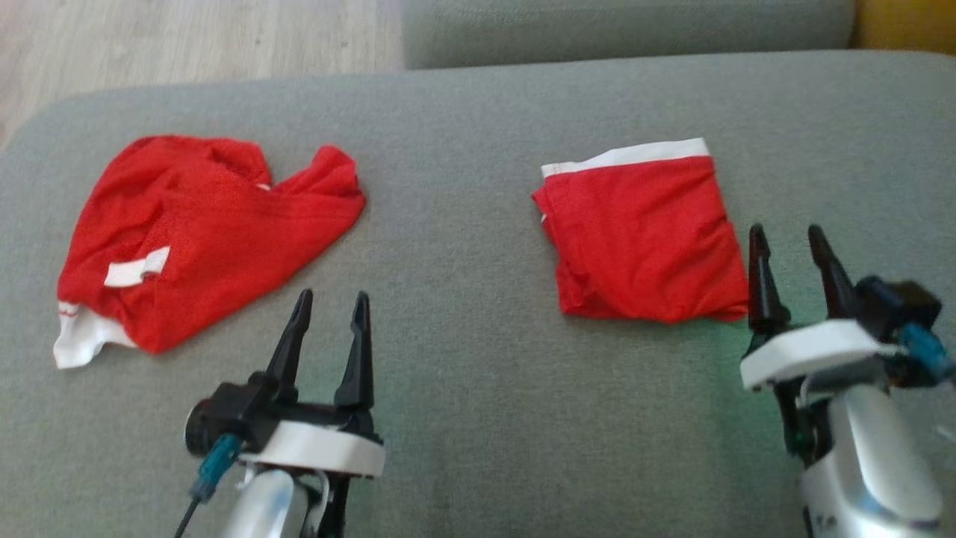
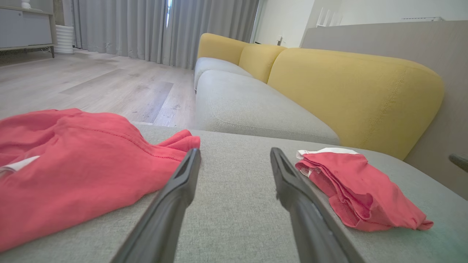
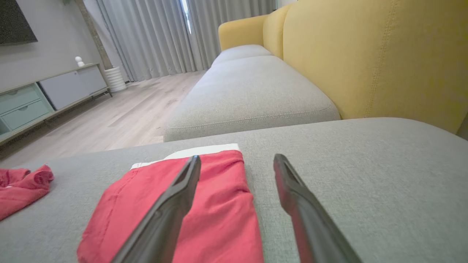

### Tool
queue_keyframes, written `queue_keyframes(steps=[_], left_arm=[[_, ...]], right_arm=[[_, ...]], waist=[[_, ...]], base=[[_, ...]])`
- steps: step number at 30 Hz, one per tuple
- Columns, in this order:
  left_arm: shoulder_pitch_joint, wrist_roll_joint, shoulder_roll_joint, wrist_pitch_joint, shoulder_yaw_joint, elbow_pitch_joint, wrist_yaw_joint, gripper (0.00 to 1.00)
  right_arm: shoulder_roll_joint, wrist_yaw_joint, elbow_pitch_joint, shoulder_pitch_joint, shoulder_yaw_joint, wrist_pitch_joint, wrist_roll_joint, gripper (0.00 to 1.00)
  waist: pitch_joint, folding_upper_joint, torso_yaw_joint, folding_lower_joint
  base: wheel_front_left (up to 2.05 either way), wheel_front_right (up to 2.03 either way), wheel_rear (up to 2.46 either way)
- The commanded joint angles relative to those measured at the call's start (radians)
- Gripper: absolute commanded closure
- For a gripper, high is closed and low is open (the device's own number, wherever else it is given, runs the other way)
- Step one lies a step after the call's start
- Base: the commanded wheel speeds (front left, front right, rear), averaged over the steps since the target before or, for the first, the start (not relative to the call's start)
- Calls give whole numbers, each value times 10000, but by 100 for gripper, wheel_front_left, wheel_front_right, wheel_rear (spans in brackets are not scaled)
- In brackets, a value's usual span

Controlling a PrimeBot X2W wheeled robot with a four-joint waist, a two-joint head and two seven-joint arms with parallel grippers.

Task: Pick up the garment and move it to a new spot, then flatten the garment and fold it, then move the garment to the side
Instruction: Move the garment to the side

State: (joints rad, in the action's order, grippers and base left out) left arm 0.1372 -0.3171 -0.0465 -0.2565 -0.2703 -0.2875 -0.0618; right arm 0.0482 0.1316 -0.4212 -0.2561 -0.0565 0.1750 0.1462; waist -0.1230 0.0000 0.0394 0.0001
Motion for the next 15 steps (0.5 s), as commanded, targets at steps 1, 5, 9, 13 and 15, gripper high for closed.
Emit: queue_keyframes(steps=[1,5,9,13,15], left_arm=[[540,-2,-37,-53,214,340,-8,0],[771,-52,-37,-53,38,323,2,0],[969,-106,-37,-53,-105,326,28,0],[1089,-159,-37,-53,-228,344,72,0],[1141,-188,-37,-53,-302,342,91,0]], right_arm=[[21,-9,227,-441,164,-50,-68,0],[21,-9,-370,-1091,-68,-450,129,0],[39,-9,-1217,-1672,-310,-865,20,0],[31,-9,-2272,-2314,-748,-1288,307,0],[28,-9,-2757,-2640,-928,-1348,225,0]], waist=[[-206,0,174,-1],[-553,0,447,-1],[-837,0,704,-1],[-1075,0,872,-1],[-1193,0,943,-1]], base=[[0,0,0],[0,0,0],[0,0,0],[0,0,0],[0,0,0]])
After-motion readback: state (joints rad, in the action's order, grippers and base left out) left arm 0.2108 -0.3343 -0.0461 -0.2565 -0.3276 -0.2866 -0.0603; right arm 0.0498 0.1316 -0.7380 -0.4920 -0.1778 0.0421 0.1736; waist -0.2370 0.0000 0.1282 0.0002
